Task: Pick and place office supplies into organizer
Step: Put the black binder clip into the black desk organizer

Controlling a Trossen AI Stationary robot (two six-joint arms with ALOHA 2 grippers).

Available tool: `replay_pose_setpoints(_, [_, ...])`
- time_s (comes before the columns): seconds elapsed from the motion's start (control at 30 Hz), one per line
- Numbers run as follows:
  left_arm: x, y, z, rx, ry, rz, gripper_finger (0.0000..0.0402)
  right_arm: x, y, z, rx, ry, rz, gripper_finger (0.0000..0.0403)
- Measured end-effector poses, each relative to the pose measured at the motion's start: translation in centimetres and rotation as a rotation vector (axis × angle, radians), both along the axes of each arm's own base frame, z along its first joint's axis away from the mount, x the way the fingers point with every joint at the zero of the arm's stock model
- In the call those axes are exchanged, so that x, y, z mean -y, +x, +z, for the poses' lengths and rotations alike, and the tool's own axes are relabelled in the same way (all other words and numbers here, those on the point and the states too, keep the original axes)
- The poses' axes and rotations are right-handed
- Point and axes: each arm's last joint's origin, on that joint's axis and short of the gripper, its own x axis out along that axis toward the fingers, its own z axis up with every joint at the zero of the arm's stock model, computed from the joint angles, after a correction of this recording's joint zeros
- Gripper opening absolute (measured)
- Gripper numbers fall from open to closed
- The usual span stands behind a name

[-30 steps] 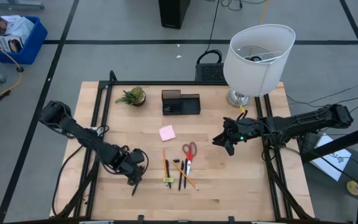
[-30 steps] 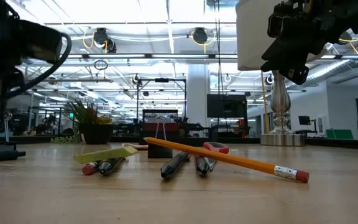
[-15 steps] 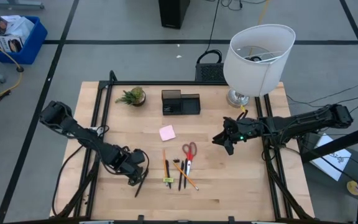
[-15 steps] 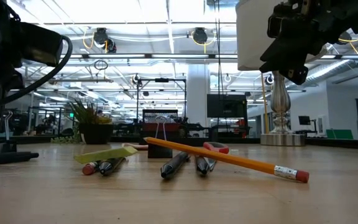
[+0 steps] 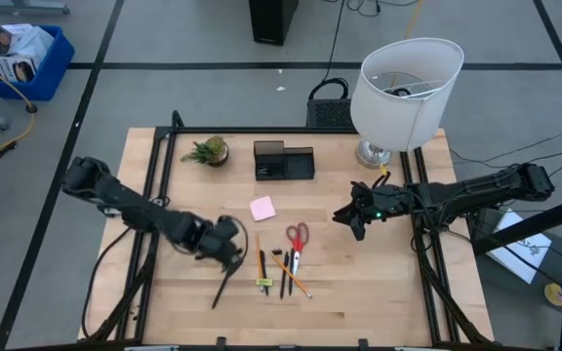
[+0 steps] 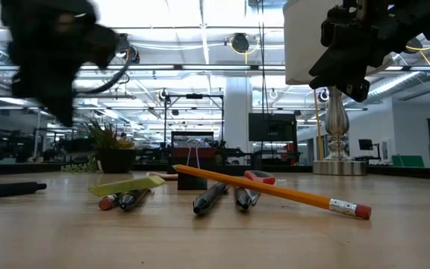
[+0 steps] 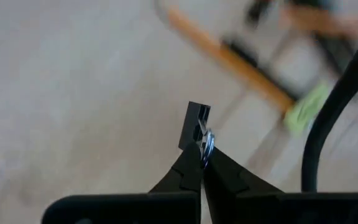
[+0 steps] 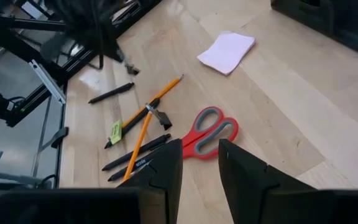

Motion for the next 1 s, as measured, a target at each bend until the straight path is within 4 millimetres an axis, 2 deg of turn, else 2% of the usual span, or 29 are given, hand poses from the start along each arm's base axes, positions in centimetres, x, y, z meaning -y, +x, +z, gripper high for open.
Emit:
replay_pose_setpoints(0.27, [-5.9, 3.4, 3.1, 0.152, 0.010, 0.168, 0.0004, 0.0, 0.2, 0.3, 0.033, 0.005, 0.003, 0.0093])
replay_pose_setpoints(0.37, [-8.2, 4.0, 4.0, 0.164, 0.010, 0.208, 0.0008, 0.0, 0.3, 0.5, 0.058, 0.006, 0.004, 0.0093])
replay_pose_setpoints(0.67, [-14.8, 5.4, 6.2, 0.379, -0.018, 0.367, 0.0006, -0.1, 0.4, 0.8, 0.097, 0.013, 0.003, 0.0093])
replay_pose_setpoints(0.8, [-17.2, 5.4, 5.4, 0.361, -0.048, 0.462, 0.0010, -0.1, 0.7, 1.5, 0.171, 0.020, 0.003, 0.0093])
replay_pose_setpoints(1.0, [-19.4, 6.2, 3.6, 0.338, -0.075, 0.504, 0.0008, -0.1, 0.9, 2.0, 0.223, 0.022, 0.000, 0.0093])
